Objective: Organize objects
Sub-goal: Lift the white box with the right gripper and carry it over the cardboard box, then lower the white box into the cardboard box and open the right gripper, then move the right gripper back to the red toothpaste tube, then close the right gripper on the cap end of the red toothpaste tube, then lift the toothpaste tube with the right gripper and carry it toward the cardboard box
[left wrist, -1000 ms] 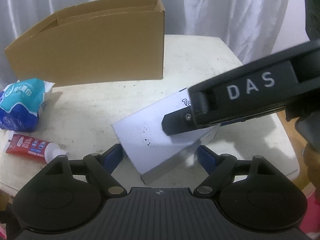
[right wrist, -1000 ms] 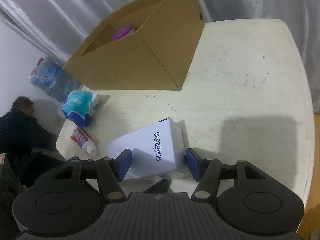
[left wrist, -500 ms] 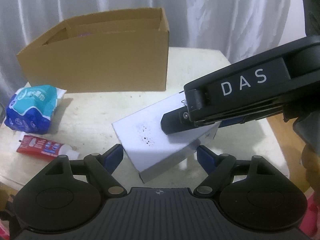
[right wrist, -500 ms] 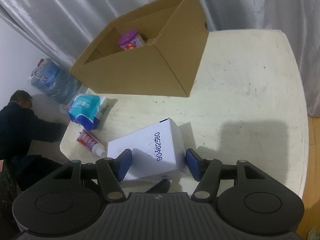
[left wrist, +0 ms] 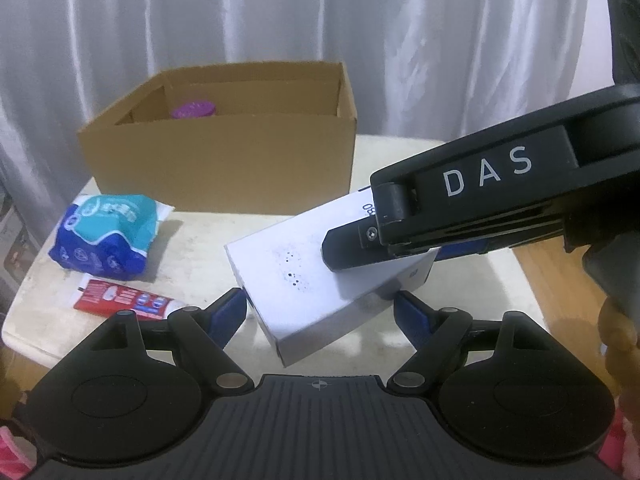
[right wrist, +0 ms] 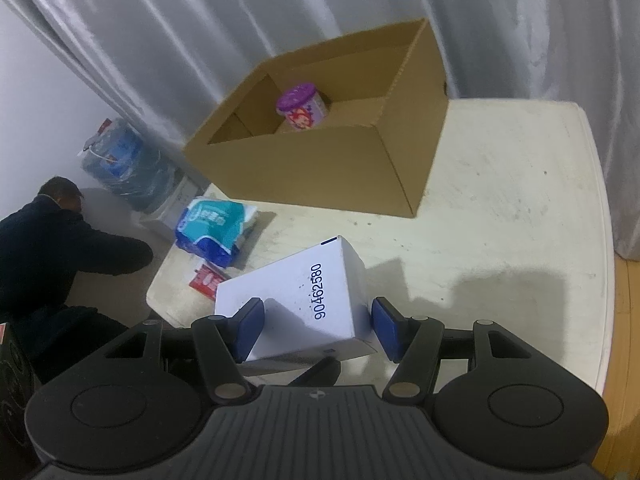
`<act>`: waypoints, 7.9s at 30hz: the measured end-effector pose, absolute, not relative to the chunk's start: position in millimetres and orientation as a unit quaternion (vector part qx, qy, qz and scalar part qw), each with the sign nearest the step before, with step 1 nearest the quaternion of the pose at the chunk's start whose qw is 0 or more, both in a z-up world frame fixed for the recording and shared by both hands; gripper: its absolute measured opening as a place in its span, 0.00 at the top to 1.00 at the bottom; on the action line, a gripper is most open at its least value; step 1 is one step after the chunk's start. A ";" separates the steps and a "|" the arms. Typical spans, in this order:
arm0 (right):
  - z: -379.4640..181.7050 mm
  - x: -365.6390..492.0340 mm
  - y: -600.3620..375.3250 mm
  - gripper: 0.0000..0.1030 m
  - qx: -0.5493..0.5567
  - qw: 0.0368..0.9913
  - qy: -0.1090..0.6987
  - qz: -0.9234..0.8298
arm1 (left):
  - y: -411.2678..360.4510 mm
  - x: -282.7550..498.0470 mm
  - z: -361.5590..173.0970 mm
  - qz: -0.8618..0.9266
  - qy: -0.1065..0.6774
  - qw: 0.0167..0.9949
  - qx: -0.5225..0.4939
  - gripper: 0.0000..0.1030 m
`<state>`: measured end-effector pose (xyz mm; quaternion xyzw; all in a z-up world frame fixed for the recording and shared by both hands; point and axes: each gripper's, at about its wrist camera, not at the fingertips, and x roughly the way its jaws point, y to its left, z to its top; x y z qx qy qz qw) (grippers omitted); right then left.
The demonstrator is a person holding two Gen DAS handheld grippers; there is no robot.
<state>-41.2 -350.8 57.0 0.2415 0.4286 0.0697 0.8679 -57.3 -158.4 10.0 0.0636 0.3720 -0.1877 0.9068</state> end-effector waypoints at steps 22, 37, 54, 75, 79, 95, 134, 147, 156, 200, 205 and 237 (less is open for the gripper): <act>88.6 -62.3 -319.9 0.39 0.222 0.887 0.397 0.085 | -134.2 -90.4 41.3 -0.172 0.332 0.926 0.044 0.22; 120.4 -49.7 -322.2 0.39 0.219 0.903 0.359 0.090 | -133.2 -71.6 72.2 -0.168 0.298 0.938 0.057 0.22; 155.2 173.8 -378.3 0.38 0.227 0.879 0.416 0.057 | -175.9 186.2 99.4 -0.217 0.377 0.890 0.135 0.22; 43.3 309.3 -392.8 0.40 0.197 0.800 0.566 0.030 | -176.2 343.6 0.1 -0.204 0.565 0.797 0.064 0.18; 50.4 301.3 -394.7 0.40 0.201 0.807 0.554 0.019 | -167.1 339.9 9.9 -0.203 0.554 0.806 0.050 0.13; 162.4 85.9 -409.8 0.16 0.321 0.886 0.332 0.039 | -108.7 209.0 149.8 -0.243 0.366 0.898 -0.042 0.01; 18.7 85.2 -196.7 0.37 0.149 0.800 0.551 0.186 | -32.4 17.1 -2.0 -0.141 0.436 0.883 -0.105 0.28; 11.9 89.5 -183.1 0.44 0.118 0.796 0.564 0.185 | -28.2 16.3 -9.4 -0.151 0.446 0.874 -0.119 0.32; 10.3 80.5 -177.6 0.65 0.121 0.787 0.574 0.188 | -14.7 4.7 -9.8 -0.173 0.456 0.859 -0.156 0.33; 9.8 40.4 -174.3 0.71 0.140 0.791 0.568 0.183 | -11.0 6.0 -31.1 -0.174 0.519 0.816 -0.188 0.53; 7.9 34.1 -180.2 0.71 0.162 0.784 0.572 0.180 | -15.5 7.2 -37.9 -0.175 0.528 0.808 -0.196 0.54; 7.4 15.3 -201.9 0.70 0.271 0.758 0.557 0.204 | -39.7 -21.9 -10.8 -0.148 0.488 0.855 -0.094 0.61</act>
